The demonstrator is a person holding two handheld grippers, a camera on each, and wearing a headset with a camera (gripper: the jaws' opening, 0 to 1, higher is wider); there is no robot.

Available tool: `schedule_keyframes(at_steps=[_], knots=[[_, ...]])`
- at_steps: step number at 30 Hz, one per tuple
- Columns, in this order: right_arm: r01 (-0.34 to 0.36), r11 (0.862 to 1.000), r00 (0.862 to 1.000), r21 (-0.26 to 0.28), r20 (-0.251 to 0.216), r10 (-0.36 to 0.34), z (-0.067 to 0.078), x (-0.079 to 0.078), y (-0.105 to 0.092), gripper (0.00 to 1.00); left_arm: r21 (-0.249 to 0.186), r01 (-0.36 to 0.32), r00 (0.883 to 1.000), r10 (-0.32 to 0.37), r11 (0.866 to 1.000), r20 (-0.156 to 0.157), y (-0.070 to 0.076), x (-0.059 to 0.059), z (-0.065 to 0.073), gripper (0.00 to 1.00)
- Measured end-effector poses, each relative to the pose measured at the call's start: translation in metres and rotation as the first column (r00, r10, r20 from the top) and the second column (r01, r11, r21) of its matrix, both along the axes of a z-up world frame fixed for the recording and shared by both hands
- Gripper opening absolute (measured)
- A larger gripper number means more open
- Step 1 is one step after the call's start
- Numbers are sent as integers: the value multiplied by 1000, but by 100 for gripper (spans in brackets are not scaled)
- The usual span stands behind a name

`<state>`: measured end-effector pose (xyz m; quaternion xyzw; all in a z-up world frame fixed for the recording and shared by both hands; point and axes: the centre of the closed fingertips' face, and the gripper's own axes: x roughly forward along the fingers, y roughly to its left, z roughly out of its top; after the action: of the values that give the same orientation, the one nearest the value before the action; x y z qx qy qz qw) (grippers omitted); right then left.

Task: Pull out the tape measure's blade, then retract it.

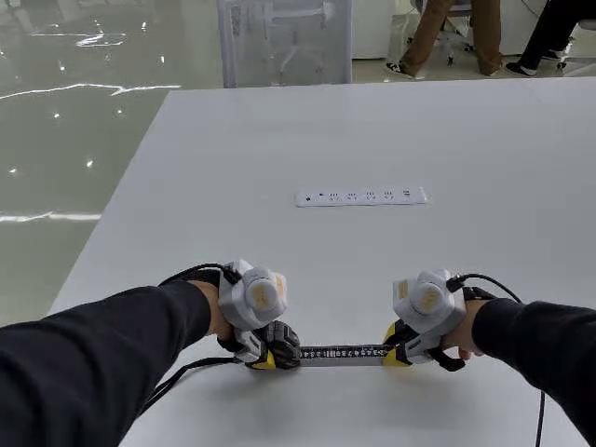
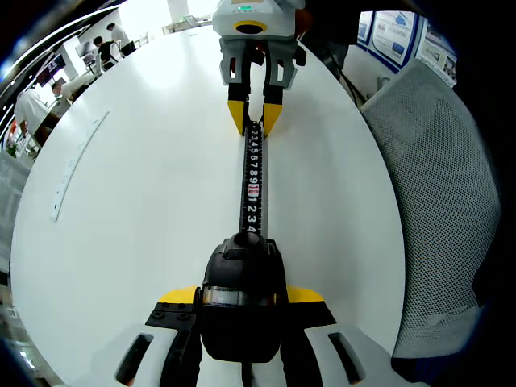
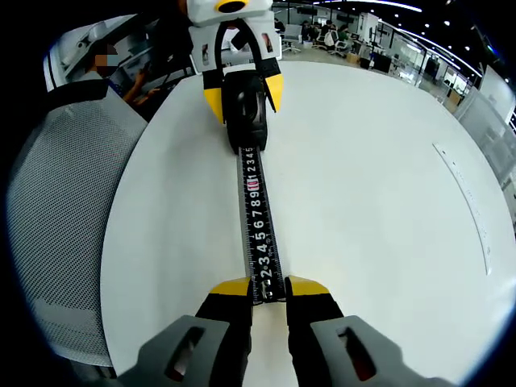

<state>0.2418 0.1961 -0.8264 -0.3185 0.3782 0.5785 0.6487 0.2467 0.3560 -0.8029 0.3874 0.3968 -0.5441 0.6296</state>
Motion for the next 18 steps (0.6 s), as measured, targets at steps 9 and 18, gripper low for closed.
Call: schedule_keyframes(at_steps=[9,18], knots=[[14,1000,1000,0,-6,-14,0,-2,-7,11,3,1,1000,-1,1000,-1,0,-1,0,34],[29,1000,1000,-3,-9,-29,0,-2,-17,11,-1,-4,1000,4,1000,1,-1,0,-1,34]])
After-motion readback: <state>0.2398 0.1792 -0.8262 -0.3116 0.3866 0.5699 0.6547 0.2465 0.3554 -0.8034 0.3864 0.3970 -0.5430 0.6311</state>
